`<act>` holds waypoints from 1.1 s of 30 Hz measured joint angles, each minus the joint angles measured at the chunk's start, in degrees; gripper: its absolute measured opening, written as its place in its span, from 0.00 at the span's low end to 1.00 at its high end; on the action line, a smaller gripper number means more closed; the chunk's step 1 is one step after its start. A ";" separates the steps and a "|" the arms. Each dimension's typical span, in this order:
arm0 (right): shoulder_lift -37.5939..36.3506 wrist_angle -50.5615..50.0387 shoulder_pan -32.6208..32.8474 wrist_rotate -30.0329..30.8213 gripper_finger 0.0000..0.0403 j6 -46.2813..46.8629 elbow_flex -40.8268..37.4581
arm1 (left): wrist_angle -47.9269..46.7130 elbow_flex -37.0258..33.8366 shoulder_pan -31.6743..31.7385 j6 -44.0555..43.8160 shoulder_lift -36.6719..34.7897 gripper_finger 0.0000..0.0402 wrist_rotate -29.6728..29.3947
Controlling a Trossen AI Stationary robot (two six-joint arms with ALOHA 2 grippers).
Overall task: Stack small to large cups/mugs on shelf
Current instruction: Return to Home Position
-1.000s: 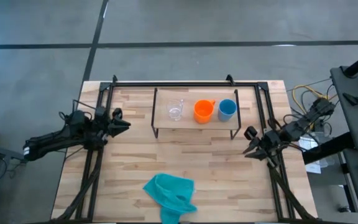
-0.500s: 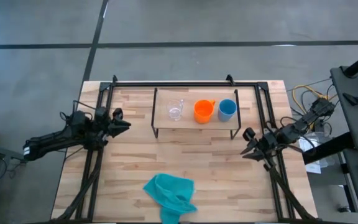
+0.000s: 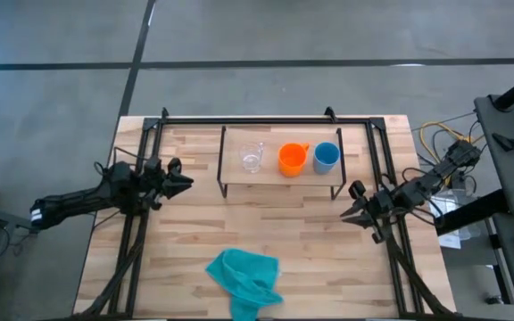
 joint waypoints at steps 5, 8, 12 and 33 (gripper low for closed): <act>0.02 0.02 0.00 0.00 0.15 -0.16 0.00 | -0.04 -0.04 0.04 0.92 0.24 0.18 -0.09; 0.02 -0.55 0.00 0.02 0.15 -1.85 0.00 | -0.33 -0.06 0.02 1.12 0.26 0.18 -0.17; 0.00 -2.94 -0.09 0.78 0.15 -4.49 0.02 | -0.32 -0.07 0.02 1.38 0.26 0.18 -0.17; -0.02 -2.87 -0.11 4.50 0.15 -3.38 0.02 | -1.04 -0.20 0.02 1.45 0.28 0.18 -0.17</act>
